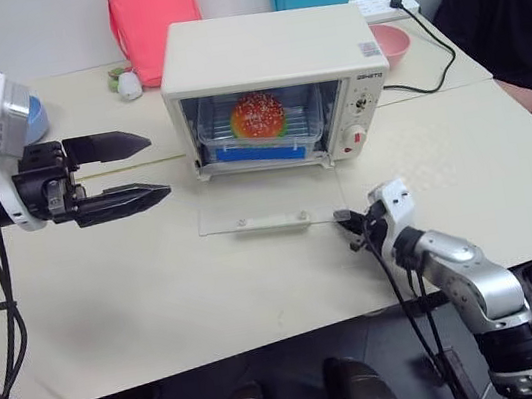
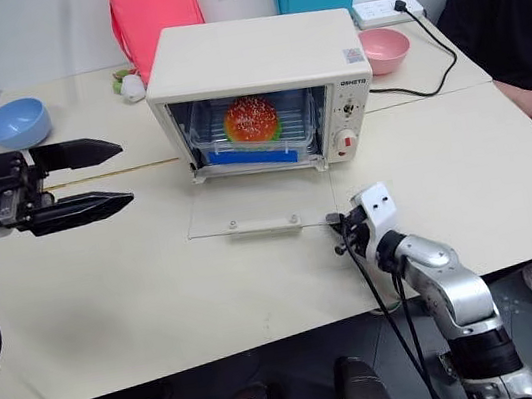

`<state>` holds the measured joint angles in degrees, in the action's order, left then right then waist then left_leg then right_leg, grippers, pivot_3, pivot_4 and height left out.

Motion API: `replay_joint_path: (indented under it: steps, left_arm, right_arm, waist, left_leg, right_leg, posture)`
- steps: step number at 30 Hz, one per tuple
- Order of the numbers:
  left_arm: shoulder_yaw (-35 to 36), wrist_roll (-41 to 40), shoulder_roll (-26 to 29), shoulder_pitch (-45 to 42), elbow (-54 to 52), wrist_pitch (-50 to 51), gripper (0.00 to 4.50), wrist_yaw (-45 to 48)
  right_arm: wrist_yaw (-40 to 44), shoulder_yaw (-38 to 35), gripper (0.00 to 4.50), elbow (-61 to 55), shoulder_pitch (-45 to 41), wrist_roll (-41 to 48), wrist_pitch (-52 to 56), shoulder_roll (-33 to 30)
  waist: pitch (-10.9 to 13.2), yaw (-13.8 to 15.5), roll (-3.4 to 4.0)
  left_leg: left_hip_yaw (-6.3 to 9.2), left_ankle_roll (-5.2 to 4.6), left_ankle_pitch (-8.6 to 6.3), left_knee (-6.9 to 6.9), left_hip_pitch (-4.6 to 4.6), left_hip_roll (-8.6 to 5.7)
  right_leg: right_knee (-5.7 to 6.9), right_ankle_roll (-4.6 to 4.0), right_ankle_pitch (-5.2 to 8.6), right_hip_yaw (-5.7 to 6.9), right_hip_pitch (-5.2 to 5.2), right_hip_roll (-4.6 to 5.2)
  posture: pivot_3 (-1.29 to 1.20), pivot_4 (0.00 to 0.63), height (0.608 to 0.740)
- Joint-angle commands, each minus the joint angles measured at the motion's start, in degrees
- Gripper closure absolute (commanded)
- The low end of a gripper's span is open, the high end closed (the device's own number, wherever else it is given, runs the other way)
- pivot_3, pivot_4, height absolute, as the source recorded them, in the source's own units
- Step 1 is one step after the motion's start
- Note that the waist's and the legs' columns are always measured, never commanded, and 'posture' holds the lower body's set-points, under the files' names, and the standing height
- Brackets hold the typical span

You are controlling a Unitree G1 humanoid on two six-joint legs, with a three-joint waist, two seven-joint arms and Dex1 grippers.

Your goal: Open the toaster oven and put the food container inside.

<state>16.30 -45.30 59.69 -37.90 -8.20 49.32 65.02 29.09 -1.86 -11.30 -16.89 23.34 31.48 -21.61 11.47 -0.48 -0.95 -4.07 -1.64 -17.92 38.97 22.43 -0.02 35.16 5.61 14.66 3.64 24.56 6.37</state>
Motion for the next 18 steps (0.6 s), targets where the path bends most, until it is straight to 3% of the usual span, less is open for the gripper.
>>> replay_joint_path:
  steps: [1,7,10,13,18]
  left_arm:
    - [2.5,0.4,0.8,0.3,0.4,-1.9,0.02,-0.5]
    - [2.7,1.2,0.5,1.2,1.9,-4.0,0.02,-0.9]
    - [3.1,1.5,0.6,1.7,2.7,-5.0,0.02,-1.0]
    - [3.8,1.6,1.3,2.4,3.5,-5.5,0.00,-0.7]
    - [4.7,1.7,2.5,3.2,3.9,-6.2,0.00,0.2]
  right_arm:
    - [0.8,-5.2,4.50,-6.5,-5.7,6.2,2.5,-1.4]
    - [1.2,-10.3,4.50,-6.9,-14.8,12.1,9.3,-6.7]
    - [8.0,-11.2,4.50,-7.0,-14.7,13.7,11.6,-15.2]
    - [17.7,-15.1,3.88,-6.2,-12.4,18.3,14.7,-25.0]
    - [25.8,-19.2,2.25,-1.9,-11.9,20.1,15.4,-35.2]
  waist:
    - [0.0,0.0,0.01]
    - [0.0,0.2,0.01]
    - [0.0,0.6,0.01]
    - [0.0,0.5,0.02]
    - [0.0,0.2,0.02]
  left_leg:
    - [0.00,0.00,0.00,0.00,0.00,0.02]
    - [0.02,0.01,-0.02,-0.01,0.00,0.04]
    - [0.14,-0.04,-0.05,-0.02,0.11,0.01]
    - [0.13,-0.22,-0.11,0.01,0.22,-0.11]
    - [-0.11,-0.40,-0.21,0.07,0.20,-0.15]
  right_leg:
    - [0.01,0.00,0.00,0.00,0.00,0.03]
    - [-0.01,0.00,0.00,0.04,0.00,0.09]
    - [-0.08,-0.02,0.01,0.03,-0.01,0.13]
    - [-0.14,-0.01,0.01,0.06,0.02,0.11]
    - [-0.21,0.10,-0.05,0.18,0.01,0.10]
  posture:
    - [0.00,0.150,0.740]
    - [0.00,0.150,0.740]
    - [0.00,0.150,0.740]
    - [0.00,0.150,0.740]
    - [0.00,0.150,0.740]
